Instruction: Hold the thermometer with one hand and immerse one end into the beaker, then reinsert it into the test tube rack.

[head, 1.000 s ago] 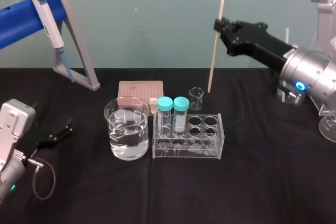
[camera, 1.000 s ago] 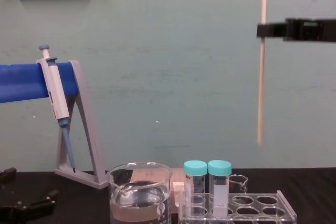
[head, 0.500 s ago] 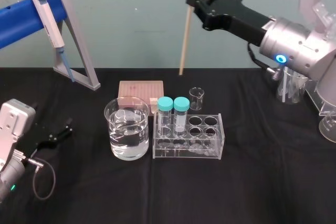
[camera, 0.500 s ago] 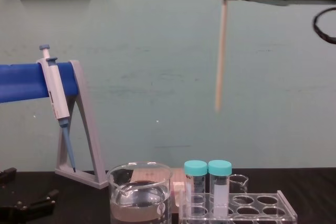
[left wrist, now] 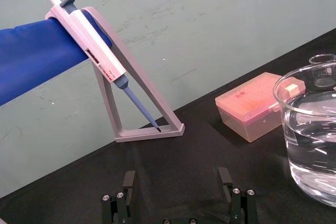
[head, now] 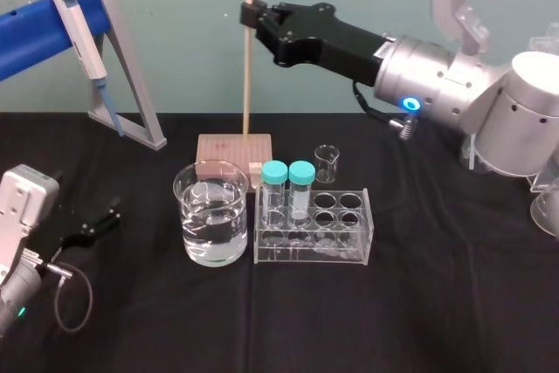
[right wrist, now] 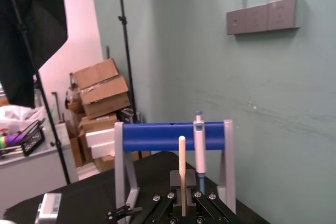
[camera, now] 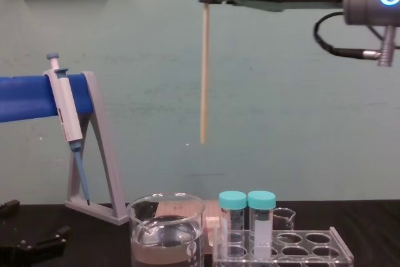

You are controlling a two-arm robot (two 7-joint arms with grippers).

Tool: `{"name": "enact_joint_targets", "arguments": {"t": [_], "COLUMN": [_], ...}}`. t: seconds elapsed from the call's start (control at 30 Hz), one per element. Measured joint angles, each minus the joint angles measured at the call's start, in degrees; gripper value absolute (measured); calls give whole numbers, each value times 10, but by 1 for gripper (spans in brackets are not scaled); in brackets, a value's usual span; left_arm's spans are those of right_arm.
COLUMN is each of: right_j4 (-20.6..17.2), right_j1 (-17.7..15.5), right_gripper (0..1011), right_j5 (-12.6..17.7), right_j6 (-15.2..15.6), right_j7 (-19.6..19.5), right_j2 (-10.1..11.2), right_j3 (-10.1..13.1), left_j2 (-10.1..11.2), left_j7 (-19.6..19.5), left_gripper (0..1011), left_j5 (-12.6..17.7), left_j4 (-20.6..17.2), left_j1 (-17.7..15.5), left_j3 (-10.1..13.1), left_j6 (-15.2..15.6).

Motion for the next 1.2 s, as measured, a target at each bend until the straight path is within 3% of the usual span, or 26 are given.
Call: {"name": "enact_joint_targets", "arguments": {"t": [0.4, 1.2], "right_j4": [52, 156], "right_j1": [20, 34], "right_gripper": [46, 46], "right_j5": [-1, 0], "right_j6": [-34, -145], "right_j7": [21, 103], "right_j2": [-13, -10], "right_j3": [-41, -105], "left_j2": [0, 0], "left_j7": [0, 0], "left_gripper": [1004, 1004], "left_j5": [0, 0], "left_j4": [0, 0], "left_j1": [0, 0], "left_j3": [0, 0], "left_j6": [0, 0]}}
